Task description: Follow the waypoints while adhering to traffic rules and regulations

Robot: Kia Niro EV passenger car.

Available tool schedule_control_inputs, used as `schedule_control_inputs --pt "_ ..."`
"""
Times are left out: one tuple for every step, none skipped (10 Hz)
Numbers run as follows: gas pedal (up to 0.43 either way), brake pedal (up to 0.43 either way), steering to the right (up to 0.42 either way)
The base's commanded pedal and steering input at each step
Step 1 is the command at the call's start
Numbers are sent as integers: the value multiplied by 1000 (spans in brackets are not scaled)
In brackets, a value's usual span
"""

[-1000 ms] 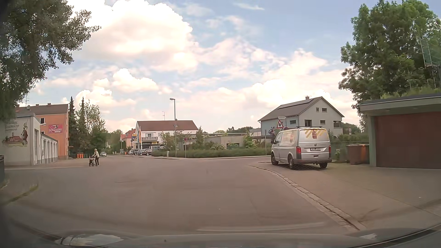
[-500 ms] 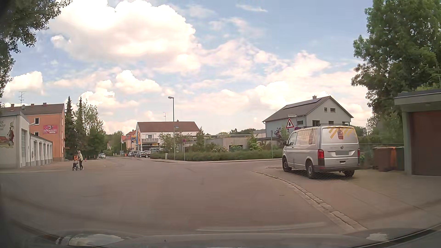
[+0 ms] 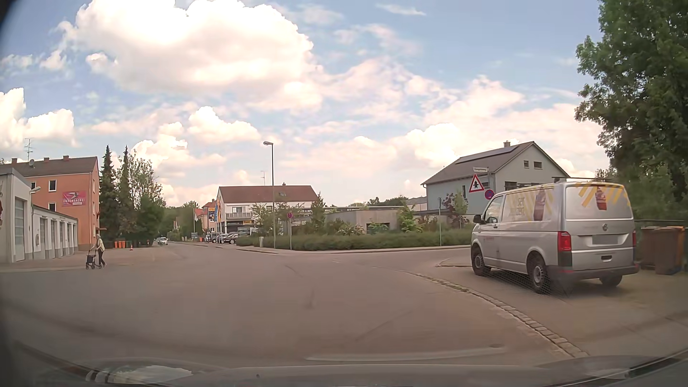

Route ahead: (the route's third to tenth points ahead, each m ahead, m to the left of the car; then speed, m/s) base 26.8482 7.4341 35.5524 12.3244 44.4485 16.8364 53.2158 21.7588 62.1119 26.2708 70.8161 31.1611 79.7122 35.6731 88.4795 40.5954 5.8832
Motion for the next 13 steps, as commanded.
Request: schedule_control_inputs --pt "20 24 -45" --pt "20 18 -45" --pt "20 24 -46" --pt "28 18 -50" --pt "47 18 -56" --pt "47 18 -61" --pt "47 18 -60" --pt "47 24 -59" --pt "47 18 -59" --pt "47 18 -62" --pt "47 18 -71" --pt "47 18 -76" --pt "47 18 -86"
